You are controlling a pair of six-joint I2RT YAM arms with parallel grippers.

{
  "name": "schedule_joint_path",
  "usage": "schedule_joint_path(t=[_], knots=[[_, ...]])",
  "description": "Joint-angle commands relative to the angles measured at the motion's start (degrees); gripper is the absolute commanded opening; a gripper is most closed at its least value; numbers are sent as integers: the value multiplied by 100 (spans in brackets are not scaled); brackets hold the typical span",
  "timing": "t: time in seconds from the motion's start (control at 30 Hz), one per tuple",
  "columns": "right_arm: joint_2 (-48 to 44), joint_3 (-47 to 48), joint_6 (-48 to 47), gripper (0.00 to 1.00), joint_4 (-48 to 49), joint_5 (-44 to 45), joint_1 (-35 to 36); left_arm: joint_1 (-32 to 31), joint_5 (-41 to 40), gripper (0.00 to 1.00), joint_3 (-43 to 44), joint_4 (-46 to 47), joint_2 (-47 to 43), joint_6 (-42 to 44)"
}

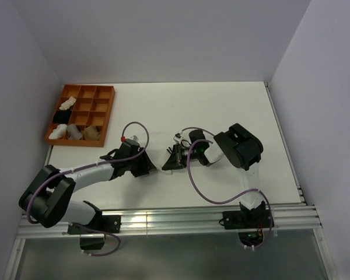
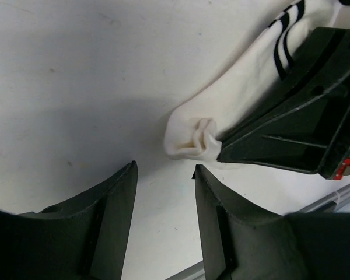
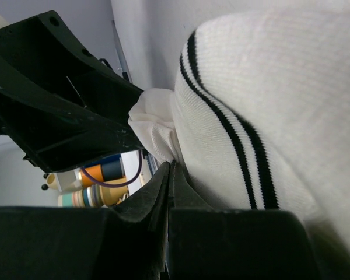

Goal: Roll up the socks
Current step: Roll the sock at the center of the board.

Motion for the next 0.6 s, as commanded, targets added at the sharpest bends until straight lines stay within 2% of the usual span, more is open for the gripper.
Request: schedule_joint_path(t=[0.0, 0.3, 0.57], knots=[[188, -72, -1, 0, -33, 144, -75, -55, 97, 50, 92, 256, 165, 136], [267, -11, -45, 0, -148, 135, -75, -72, 70, 49, 250, 291, 534, 163], [276, 7, -27, 0, -139, 100, -75, -81, 18, 44, 382, 230, 876, 180]])
